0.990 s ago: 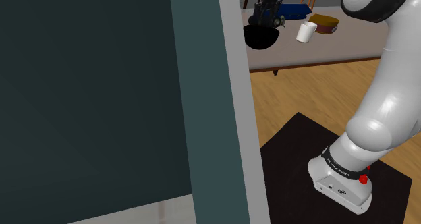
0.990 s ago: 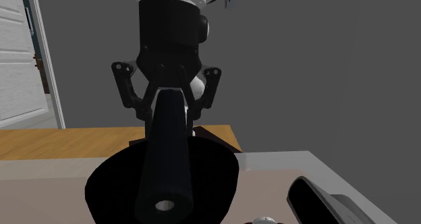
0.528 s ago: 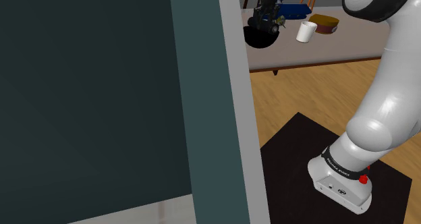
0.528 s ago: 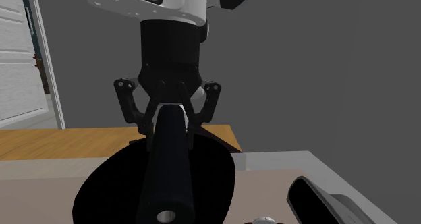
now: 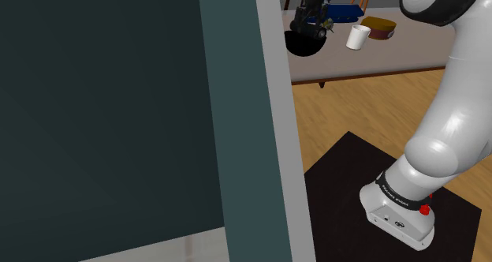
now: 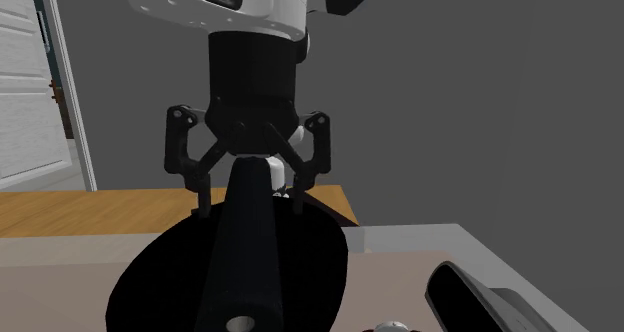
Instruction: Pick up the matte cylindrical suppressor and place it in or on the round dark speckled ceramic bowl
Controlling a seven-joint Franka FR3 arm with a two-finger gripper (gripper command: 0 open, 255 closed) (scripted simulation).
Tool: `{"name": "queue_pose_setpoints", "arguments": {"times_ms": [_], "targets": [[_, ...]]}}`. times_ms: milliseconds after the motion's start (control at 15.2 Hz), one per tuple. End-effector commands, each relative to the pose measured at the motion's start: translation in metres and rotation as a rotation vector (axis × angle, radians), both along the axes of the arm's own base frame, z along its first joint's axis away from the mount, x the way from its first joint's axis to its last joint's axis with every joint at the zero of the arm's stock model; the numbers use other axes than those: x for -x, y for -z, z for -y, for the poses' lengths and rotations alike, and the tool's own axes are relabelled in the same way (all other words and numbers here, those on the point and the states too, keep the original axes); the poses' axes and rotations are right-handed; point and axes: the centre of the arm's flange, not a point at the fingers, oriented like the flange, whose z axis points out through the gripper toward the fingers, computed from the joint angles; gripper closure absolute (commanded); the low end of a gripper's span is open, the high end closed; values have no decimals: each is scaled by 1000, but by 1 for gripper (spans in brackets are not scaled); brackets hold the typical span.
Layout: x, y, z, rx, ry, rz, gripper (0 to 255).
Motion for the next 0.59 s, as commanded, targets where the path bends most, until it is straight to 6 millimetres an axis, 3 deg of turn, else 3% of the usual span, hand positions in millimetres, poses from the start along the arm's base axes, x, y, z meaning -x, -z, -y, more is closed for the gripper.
{"name": "queue_pose_setpoints", "arguments": {"times_ms": [0, 66, 330, 528], "targets": [[0, 0, 0, 0, 0, 0, 0], [0, 0, 0, 0, 0, 0, 0], [-1, -50, -3, 0, 0, 0, 0], [-1, -50, -3, 0, 0, 0, 0]]}}
